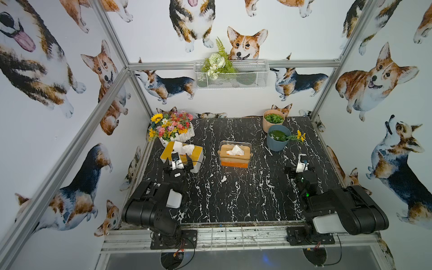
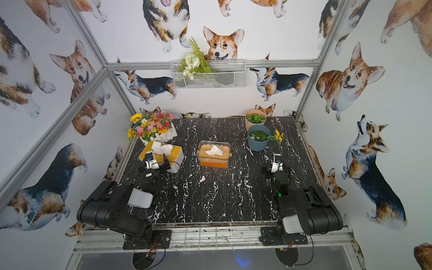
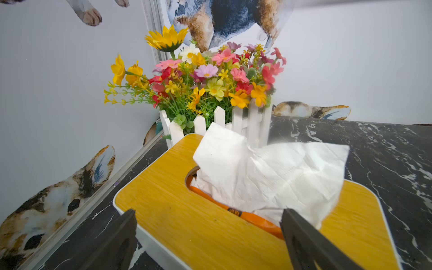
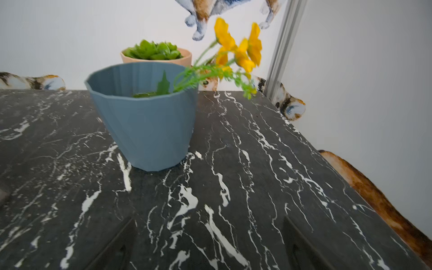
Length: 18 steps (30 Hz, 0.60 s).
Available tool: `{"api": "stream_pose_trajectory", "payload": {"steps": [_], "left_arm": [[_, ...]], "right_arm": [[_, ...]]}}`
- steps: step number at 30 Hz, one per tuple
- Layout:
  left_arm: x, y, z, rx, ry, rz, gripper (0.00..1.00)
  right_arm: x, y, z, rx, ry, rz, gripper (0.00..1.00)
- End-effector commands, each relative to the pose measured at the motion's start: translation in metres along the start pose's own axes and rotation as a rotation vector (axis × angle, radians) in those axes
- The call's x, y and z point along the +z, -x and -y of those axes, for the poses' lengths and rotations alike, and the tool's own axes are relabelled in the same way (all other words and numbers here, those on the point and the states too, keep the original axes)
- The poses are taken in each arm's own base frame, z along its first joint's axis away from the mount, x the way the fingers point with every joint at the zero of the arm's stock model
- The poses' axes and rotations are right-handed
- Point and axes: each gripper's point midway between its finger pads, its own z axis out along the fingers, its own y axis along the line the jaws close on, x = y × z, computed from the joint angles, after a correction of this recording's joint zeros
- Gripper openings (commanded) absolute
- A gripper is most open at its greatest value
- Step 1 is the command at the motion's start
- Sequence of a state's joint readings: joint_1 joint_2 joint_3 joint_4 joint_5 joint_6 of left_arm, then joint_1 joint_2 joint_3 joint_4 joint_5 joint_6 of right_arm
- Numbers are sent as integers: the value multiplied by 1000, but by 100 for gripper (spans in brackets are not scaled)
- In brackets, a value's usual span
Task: Put the tissue paper into the tissue box
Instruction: Reset both arms
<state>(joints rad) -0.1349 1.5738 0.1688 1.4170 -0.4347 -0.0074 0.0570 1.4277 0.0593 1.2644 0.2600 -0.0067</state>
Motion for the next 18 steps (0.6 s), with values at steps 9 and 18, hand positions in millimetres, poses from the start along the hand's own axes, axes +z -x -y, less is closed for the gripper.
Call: {"api": "stream_pose_trajectory", "payload": {"steps": [9,18], "left_arm": [[4,-2,8,53,-29,-11,100],[12,-6,8,45,-37,-49,100]], "right_arm": [[9,31,8,95,-46,99,100],[11,29,8,91,-47,91,100]]}}
